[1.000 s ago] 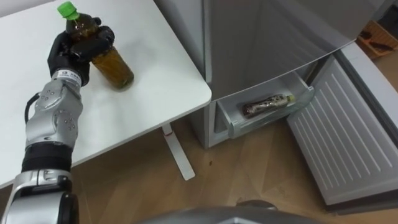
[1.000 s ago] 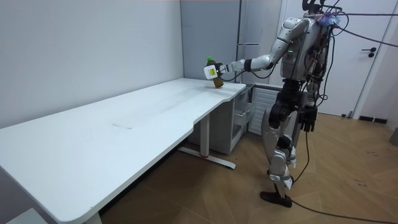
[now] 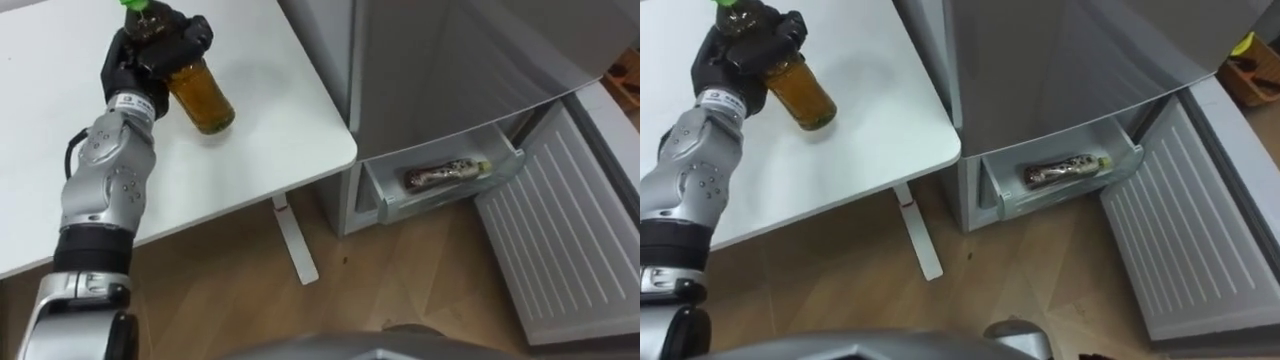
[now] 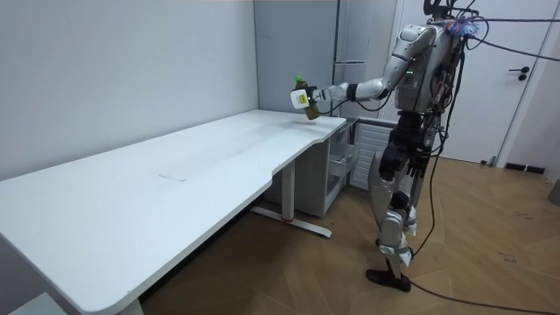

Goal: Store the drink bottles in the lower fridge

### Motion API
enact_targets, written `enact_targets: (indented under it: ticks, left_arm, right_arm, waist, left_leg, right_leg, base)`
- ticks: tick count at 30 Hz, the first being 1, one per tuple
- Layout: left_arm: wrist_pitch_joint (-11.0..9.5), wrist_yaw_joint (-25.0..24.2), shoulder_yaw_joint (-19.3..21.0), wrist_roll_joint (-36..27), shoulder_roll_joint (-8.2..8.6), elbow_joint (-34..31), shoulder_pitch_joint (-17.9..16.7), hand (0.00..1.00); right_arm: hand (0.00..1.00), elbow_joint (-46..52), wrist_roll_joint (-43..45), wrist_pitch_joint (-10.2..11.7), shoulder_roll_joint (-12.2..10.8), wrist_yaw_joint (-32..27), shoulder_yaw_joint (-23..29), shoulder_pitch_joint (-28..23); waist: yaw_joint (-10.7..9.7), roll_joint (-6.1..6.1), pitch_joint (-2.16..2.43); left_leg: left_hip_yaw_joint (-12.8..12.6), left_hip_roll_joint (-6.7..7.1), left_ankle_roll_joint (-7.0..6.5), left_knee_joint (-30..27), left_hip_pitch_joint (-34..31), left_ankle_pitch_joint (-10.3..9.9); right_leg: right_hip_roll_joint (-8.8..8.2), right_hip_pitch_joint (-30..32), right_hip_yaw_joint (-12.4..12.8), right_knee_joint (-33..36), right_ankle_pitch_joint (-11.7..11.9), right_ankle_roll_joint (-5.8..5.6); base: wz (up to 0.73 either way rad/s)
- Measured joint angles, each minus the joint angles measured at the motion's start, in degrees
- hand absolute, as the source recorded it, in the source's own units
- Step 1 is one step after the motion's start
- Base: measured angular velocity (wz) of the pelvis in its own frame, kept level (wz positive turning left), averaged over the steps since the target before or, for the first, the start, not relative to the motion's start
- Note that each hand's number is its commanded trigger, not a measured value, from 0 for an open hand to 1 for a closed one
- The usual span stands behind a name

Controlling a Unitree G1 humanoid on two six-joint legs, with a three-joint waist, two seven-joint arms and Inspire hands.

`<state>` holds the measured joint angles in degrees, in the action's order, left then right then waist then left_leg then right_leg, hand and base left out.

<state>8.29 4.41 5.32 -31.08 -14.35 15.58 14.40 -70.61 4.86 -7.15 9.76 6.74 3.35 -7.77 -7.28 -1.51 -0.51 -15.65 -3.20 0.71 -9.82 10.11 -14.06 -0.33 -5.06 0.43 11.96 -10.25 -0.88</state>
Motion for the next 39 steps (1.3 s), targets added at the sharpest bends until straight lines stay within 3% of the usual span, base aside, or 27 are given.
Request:
enact_targets:
  ticks: [5, 8, 15, 20, 23, 25, 26, 28, 35, 39]
  left_arm:
    - [-0.05, -2.51, -0.4, 1.77, 1.44, -9.5, -5.24, 1.0]
    - [-0.05, -3.57, -1.56, 1.22, 2.79, -11.05, -6.0, 1.0]
    - [-0.06, -6.78, -4.41, 0.93, 3.36, -12.69, -6.74, 1.0]
    - [-0.09, -9.21, -6.17, -0.19, 4.44, -18.43, -14.01, 1.0]
    - [0.07, -9.9, -8.65, -5.1, 4.63, -18.44, -15.76, 1.0]
    - [0.06, -10.14, -9.23, -9.58, 4.67, -18.45, -16.15, 1.0]
    - [0.04, -10.41, -9.34, -13.15, 4.84, -18.5, -16.86, 1.0]
    - [-0.02, -11.09, -9.64, -16.19, 4.74, -18.51, -17.35, 1.0]
    - [-0.13, -12.98, -12.71, -20.9, 4.66, -18.57, -21.2, 1.0]
    - [-0.11, -14.51, -14.62, -21.28, 4.65, -17.47, -22.95, 1.0]
  right_arm:
    - [0.0, 0.0, 0.0, 0.17, -0.01, -0.36, -0.57, -0.09]
    - [0.0, 1.12, 0.09, 0.16, 0.23, -0.42, -2.72, -0.08]
    - [0.0, 2.3, 0.32, 0.11, 1.51, -0.85, -4.63, 0.06]
    - [0.0, 8.51, 1.05, 0.62, 2.54, -2.11, -5.3, 2.06]
    - [0.0, 10.42, -2.28, 3.59, 0.58, -2.69, -7.86, 4.89]
    - [0.0, 11.09, -2.69, 3.79, -0.96, -1.92, -9.06, 5.49]
    - [0.0, 11.82, -2.89, 3.8, -1.72, -1.21, -9.43, 5.62]
    - [0.0, 13.31, -2.9, 3.49, -1.91, 0.36, -10.58, 5.45]
    - [0.0, 18.86, -3.83, 3.28, -2.15, 4.29, -13.35, 5.5]
    - [0.0, 22.32, -3.78, 3.27, -2.18, 4.9, -13.42, 5.4]
  waist:
    - [1.49, 0.45, -0.18]
    - [2.9, 0.76, -0.24]
    - [5.44, 0.78, -0.13]
    - [6.27, 0.74, -0.1]
    - [6.08, 0.92, 0.07]
    - [6.19, 0.88, 0.11]
    - [6.53, 0.63, 0.47]
    - [6.9, 0.34, 0.69]
    - [7.26, 2.33, 0.28]
    - [7.14, 2.51, 0.28]
  left_leg:
    - [0.72, 0.04, -0.01, -0.03, -0.49, 0.02]
    - [1.73, 0.06, -0.01, -0.37, -1.19, 0.01]
    - [4.09, -0.04, -0.01, -1.47, -2.85, 0.02]
    - [4.82, 0.03, -0.01, -1.71, -3.13, 0.02]
    - [6.98, 0.05, -0.02, -3.08, -4.55, 0.02]
    - [8.04, 0.11, -0.02, -3.3, -4.52, 0.03]
    - [8.24, 0.2, -0.02, -3.38, -4.45, 0.03]
    - [8.48, 0.51, -0.13, -3.32, -4.46, 0.17]
    - [9.03, 0.99, -0.47, -3.32, -5.07, 0.73]
    - [9.35, 1.63, -0.7, -3.64, -5.8, 0.84]
  right_leg:
    - [-0.18, 0.0, -1.2, -0.27, 0.0, 0.0]
    - [-0.5, 0.06, -2.87, -0.26, 0.0, 0.0]
    - [-1.14, 0.22, -5.84, -0.32, 0.0, 0.0]
    - [-1.05, 0.07, -7.16, -0.41, 0.0, 0.0]
    - [-1.38, -0.18, -9.63, -0.59, 0.0, 0.0]
    - [-1.46, -0.89, -10.68, -1.09, 0.0, 0.0]
    - [-1.46, -1.06, -10.84, -1.32, 0.0, 0.0]
    - [-1.6, -1.08, -11.02, -1.31, -0.01, 0.01]
    - [-2.3, -1.31, -11.6, -1.32, -0.02, 0.0]
    - [-2.5, -0.95, -11.57, -1.27, -0.05, -0.05]
  base:
    - [0.09]
    - [0.16]
    - [0.18]
    - [0.07]
    - [0.34]
    - [0.31]
    - [0.19]
    - [0.06]
    - [0.04]
    - [0.04]
